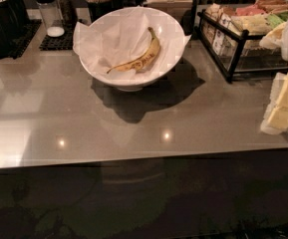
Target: Pick banana from white bowl
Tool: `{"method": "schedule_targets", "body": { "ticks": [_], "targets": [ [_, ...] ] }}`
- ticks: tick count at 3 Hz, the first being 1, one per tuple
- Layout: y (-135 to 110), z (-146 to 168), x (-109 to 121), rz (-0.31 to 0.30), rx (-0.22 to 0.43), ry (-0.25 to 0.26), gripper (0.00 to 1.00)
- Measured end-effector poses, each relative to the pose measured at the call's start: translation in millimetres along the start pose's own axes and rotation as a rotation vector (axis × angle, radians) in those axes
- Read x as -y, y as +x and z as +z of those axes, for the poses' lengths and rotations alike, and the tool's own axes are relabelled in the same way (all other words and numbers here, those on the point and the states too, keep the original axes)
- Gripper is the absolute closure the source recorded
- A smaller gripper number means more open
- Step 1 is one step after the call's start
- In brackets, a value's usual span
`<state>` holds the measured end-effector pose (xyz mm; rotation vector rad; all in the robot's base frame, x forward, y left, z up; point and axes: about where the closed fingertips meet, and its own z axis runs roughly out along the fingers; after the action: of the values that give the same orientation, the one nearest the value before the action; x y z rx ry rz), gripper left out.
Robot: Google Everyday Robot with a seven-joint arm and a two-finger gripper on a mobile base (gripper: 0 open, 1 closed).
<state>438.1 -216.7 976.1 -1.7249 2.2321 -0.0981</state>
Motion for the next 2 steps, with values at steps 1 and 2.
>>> {"method": "schedule_targets", "body": {
  "ticks": [1,2],
  "targets": [
    [-1,0,1,-0.003,0.003,0.004,0.0],
    [-23,8,21,-0.086,0.057,0.005,0.0]
  ]
}}
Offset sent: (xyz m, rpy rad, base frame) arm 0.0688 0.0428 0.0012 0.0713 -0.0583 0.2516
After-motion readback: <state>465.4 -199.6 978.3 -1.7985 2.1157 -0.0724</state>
